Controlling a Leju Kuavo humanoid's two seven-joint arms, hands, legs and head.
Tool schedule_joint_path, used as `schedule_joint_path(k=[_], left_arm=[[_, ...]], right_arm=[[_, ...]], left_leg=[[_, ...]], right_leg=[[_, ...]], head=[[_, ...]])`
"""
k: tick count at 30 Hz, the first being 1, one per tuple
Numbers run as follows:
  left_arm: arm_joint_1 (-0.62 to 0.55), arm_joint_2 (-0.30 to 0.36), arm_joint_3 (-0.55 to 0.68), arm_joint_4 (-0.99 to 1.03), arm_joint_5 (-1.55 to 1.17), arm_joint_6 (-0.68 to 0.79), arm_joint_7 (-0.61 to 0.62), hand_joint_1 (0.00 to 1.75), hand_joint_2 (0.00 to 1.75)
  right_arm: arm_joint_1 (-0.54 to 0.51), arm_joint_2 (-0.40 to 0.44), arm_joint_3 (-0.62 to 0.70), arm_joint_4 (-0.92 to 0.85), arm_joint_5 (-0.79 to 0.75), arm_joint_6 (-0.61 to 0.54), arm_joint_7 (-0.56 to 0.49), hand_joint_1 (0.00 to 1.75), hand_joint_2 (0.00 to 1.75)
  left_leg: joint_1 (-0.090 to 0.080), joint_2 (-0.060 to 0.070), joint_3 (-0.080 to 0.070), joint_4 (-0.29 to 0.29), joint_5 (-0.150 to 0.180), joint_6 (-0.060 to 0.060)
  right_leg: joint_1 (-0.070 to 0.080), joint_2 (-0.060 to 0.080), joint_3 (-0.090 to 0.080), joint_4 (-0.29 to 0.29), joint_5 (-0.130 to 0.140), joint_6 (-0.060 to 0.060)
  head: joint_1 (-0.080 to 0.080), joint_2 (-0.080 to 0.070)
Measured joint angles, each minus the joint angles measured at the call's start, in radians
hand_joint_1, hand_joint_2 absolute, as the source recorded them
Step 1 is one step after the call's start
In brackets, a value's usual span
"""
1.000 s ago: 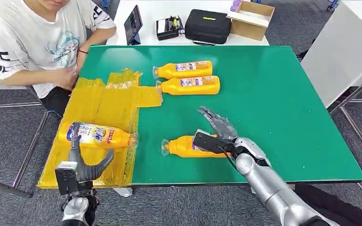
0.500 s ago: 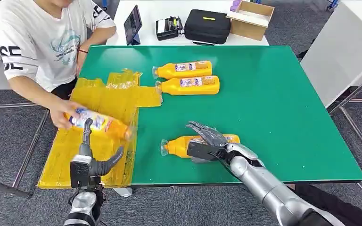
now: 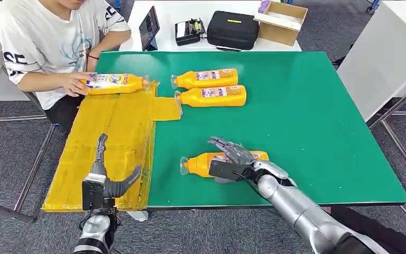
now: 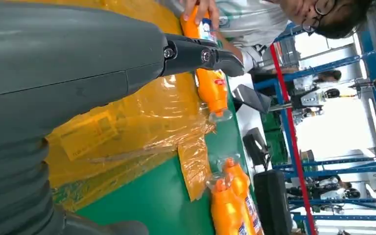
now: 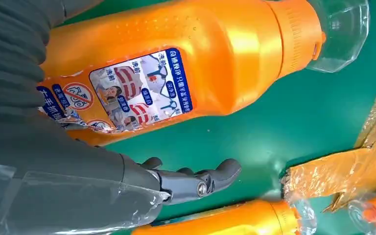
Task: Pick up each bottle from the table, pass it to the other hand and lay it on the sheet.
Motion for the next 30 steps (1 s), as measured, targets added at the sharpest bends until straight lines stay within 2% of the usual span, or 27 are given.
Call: schedule_joint_path(k=[9,15,19,22,30], left_arm=[[-0.017,0.000,-0.001,0.021,0.004,0.011,0.000,0.00,1.75],[-0.022,0.000,-0.001,0.032,0.023,0.012,0.000,0.00,1.75],[-0.021,-0.001,0.000,0.034,0.044,-0.005,0.000,0.00,1.75],[-0.021,-0.004,-0.001,0.034,0.044,-0.012,0.000,0.00,1.75],[-0.021,-0.008,0.000,0.040,0.030,-0.010,0.002,0.00,1.75]], right_arm=[[-0.017,-0.044,0.040,-0.015,-0.098,0.060,0.000,0.00,1.75],[-0.038,-0.149,0.096,-0.085,-0.138,0.115,0.074,0.00,1.75],[-0.067,-0.250,0.141,-0.186,-0.131,0.145,0.175,0.00,1.75],[-0.081,-0.292,0.162,-0.237,-0.131,0.138,0.194,0.00,1.75],[-0.075,-0.317,0.201,-0.284,-0.102,0.071,0.192,0.00,1.75]], left_leg=[[0.000,0.000,0.001,0.000,0.000,0.000],[-0.001,-0.002,0.000,0.000,0.000,0.000],[-0.003,-0.002,-0.003,0.000,0.002,0.003],[-0.003,-0.001,-0.003,0.000,0.001,0.003],[-0.003,-0.001,-0.003,0.000,0.002,0.003]], right_leg=[[0.000,0.000,0.000,0.000,0.000,0.000],[-0.002,-0.001,0.001,0.000,0.000,0.000],[-0.004,-0.001,-0.002,0.000,0.002,0.003],[-0.004,0.000,-0.002,0.000,0.002,0.003],[-0.003,0.000,-0.002,0.000,0.002,0.003]], head=[[0.000,0.000],[0.000,0.000],[0.000,0.000],[0.000,0.000],[0.000,0.000]])
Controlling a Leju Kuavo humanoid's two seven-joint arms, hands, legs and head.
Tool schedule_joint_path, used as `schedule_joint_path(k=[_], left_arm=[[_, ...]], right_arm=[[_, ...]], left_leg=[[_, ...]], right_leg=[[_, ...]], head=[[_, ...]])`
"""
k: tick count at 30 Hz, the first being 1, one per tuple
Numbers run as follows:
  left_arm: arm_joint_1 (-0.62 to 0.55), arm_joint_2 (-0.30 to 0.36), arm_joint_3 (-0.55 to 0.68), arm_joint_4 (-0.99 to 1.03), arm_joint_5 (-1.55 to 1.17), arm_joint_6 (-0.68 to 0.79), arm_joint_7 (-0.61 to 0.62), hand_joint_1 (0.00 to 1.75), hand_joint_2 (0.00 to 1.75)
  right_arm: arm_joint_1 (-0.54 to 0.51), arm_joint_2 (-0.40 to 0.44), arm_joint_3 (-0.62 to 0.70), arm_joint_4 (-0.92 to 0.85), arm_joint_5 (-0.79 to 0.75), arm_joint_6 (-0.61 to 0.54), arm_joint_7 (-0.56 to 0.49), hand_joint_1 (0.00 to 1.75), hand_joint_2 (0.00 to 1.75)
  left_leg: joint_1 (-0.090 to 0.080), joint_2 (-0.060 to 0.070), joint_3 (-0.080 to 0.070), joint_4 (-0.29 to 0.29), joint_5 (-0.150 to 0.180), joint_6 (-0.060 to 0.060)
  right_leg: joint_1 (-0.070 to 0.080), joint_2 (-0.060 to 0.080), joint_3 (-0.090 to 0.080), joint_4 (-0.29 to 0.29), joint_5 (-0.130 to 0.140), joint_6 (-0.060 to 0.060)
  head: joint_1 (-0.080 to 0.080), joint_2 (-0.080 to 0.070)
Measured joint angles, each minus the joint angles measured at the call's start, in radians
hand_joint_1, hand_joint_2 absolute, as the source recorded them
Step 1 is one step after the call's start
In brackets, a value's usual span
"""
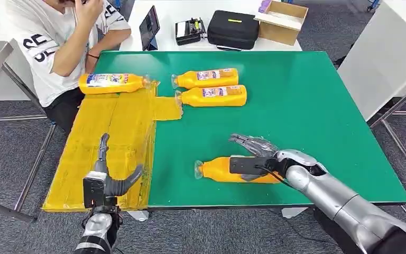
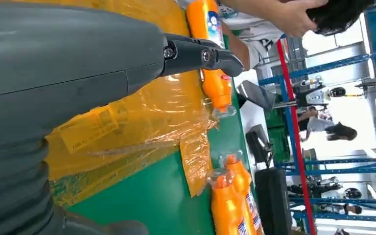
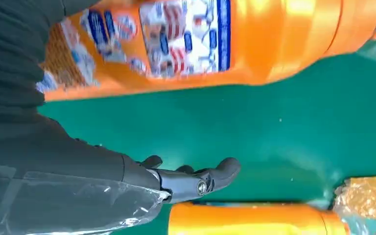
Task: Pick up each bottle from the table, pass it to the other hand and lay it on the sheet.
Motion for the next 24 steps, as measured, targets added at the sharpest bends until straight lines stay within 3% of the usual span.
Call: schedule_joint_path(k=[15,24], left_arm=[[0.004,0.000,0.000,0.001,-0.017,-0.002,0.012,0.00,1.75],[0.004,-0.001,0.000,0.007,-0.007,-0.013,0.013,0.00,1.75]], right_arm=[[0.047,0.003,0.020,-0.009,0.034,-0.033,-0.015,0.00,1.75],[0.062,-0.074,0.022,-0.068,0.006,0.020,0.019,0.00,1.75]], left_leg=[[0.000,0.000,0.000,0.000,0.000,0.000],[0.000,0.000,0.000,0.000,0.000,0.000]], right_leg=[[0.000,0.000,0.000,0.000,0.000,0.000],[-0.001,0.000,0.000,0.000,0.000,0.000]], head=[[0.000,0.000],[0.000,0.000]])
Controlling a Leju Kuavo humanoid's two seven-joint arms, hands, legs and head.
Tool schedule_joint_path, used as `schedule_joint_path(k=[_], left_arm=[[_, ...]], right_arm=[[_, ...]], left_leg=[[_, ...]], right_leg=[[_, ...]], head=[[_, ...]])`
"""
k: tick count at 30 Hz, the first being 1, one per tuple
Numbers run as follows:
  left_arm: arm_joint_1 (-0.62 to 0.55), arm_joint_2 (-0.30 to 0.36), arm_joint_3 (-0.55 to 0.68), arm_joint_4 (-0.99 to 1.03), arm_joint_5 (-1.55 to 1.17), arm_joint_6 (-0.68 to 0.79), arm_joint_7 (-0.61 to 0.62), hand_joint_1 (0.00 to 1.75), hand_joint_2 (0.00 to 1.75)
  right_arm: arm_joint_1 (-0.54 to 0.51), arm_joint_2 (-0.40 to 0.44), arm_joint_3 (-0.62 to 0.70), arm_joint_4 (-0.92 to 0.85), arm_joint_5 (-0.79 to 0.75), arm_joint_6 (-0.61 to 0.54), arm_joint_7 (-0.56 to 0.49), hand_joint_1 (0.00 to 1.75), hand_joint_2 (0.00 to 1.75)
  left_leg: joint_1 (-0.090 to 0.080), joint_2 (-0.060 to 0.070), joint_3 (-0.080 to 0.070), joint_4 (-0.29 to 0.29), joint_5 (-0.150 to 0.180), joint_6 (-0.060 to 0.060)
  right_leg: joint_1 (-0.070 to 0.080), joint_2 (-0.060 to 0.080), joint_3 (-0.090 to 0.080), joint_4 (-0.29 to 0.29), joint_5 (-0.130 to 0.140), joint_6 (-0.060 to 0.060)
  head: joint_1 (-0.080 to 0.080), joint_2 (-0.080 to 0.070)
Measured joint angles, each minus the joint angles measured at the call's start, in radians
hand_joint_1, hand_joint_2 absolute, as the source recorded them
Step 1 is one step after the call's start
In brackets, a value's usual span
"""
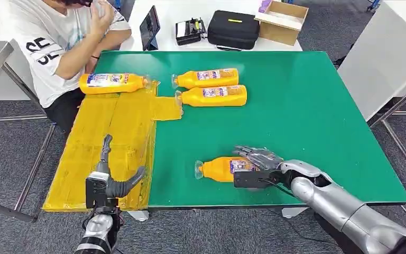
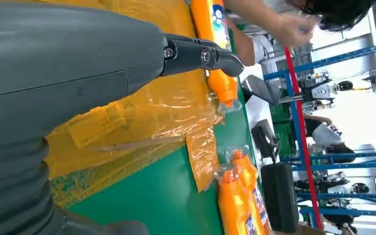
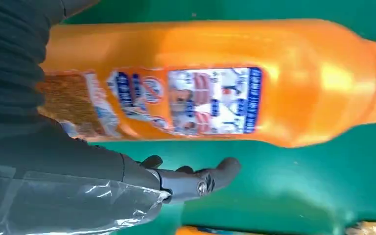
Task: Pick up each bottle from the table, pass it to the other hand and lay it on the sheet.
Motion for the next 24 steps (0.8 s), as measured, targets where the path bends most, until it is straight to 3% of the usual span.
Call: schedule_joint_path(k=[10,24], left_arm=[[0.000,-0.003,0.001,0.004,0.021,-0.010,-0.006,0.00,1.75],[0.000,-0.008,0.001,0.004,0.026,-0.016,-0.007,0.00,1.75]], right_arm=[[0.020,-0.135,-0.006,-0.135,-0.013,0.026,0.079,0.00,1.75],[0.041,-0.169,-0.008,-0.167,0.002,0.026,0.092,0.00,1.75]], left_leg=[[0.000,0.000,0.000,0.000,-0.001,0.001],[0.000,0.000,0.000,0.000,0.000,0.001]], right_leg=[[0.000,0.000,0.000,0.000,0.000,0.000],[0.000,0.000,0.000,0.000,0.000,0.000]], head=[[0.000,0.000],[0.000,0.000]])
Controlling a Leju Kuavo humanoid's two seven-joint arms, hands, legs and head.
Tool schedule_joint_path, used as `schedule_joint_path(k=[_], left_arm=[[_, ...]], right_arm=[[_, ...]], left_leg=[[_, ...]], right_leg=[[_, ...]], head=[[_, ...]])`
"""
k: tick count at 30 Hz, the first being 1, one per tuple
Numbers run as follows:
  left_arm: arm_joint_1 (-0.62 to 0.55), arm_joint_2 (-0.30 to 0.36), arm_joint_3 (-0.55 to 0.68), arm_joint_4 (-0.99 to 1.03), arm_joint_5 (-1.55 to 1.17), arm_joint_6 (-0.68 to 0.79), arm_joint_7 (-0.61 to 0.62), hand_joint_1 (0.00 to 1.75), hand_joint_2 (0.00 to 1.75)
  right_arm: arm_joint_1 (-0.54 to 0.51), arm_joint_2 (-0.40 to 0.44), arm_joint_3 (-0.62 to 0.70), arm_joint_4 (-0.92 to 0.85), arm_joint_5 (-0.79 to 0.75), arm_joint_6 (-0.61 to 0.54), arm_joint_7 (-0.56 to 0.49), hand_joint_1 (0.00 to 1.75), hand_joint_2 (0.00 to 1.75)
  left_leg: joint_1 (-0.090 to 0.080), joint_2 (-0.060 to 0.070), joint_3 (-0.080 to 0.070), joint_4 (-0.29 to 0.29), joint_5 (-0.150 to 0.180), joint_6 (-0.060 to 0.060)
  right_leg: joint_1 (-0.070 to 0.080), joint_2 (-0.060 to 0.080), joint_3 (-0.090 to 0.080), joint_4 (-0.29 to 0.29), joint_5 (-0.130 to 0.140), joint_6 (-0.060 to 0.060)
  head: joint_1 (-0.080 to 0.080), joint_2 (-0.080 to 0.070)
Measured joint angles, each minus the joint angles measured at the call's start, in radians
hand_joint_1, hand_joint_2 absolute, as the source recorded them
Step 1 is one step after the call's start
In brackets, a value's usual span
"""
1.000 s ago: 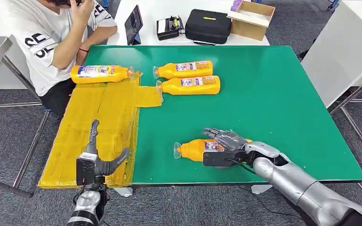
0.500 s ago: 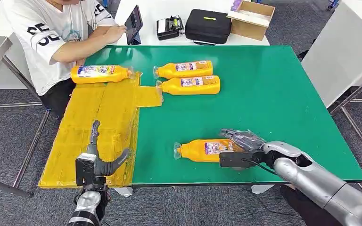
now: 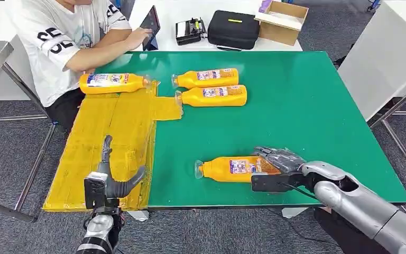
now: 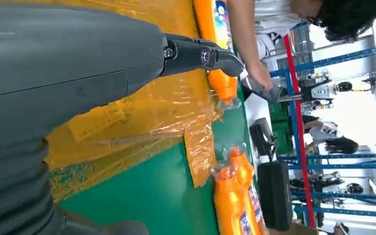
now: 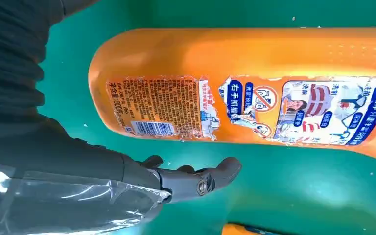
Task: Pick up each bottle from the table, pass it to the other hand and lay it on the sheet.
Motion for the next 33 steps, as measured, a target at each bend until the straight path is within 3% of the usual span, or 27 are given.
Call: schedule_joint_path(k=[6,18,30,31,32,33], left_arm=[[-0.002,-0.004,0.000,0.004,0.000,-0.003,0.000,0.00,1.75],[-0.021,-0.014,-0.001,0.040,0.005,0.000,0.003,0.00,1.75],[-0.034,-0.016,-0.001,0.068,0.007,0.000,0.002,0.00,1.75],[-0.034,-0.016,-0.001,0.068,0.007,0.000,0.002,0.00,1.75],[-0.035,-0.016,-0.001,0.068,0.007,0.000,0.002,0.00,1.75],[-0.035,-0.016,-0.001,0.069,0.007,-0.003,0.002,0.00,1.75]], right_arm=[[0.002,0.015,0.005,0.014,0.036,0.014,0.004,0.00,1.75],[0.001,0.181,0.023,0.238,0.136,-0.068,-0.019,0.00,1.75],[-0.011,0.248,-0.001,0.319,0.166,-0.073,-0.018,0.03,1.75],[-0.012,0.250,-0.002,0.322,0.166,-0.073,-0.018,0.44,1.75],[-0.012,0.253,-0.003,0.325,0.166,-0.074,-0.019,1.41,1.75],[-0.013,0.255,-0.005,0.330,0.168,-0.076,-0.023,1.45,1.75]], left_leg=[[0.000,0.000,0.000,0.000,0.000,0.000],[0.000,0.001,0.003,0.000,0.000,0.000],[0.001,0.007,0.014,0.000,-0.002,-0.001],[0.001,0.007,0.014,0.000,-0.002,-0.001],[0.001,0.008,0.014,0.000,-0.002,-0.001],[0.001,0.008,0.015,0.000,-0.002,-0.001]], right_leg=[[0.000,0.000,0.000,0.000,0.000,0.000],[0.001,0.000,0.002,0.000,0.000,0.000],[0.002,0.008,0.009,-0.001,0.001,-0.002],[0.002,0.008,0.009,-0.001,0.001,-0.002],[0.002,0.008,0.009,-0.001,0.002,-0.003],[0.003,0.008,0.009,-0.001,0.002,-0.003]], head=[[0.000,0.000],[0.000,0.000],[0.000,0.000],[0.000,0.000],[0.000,0.000],[0.000,0.000]])
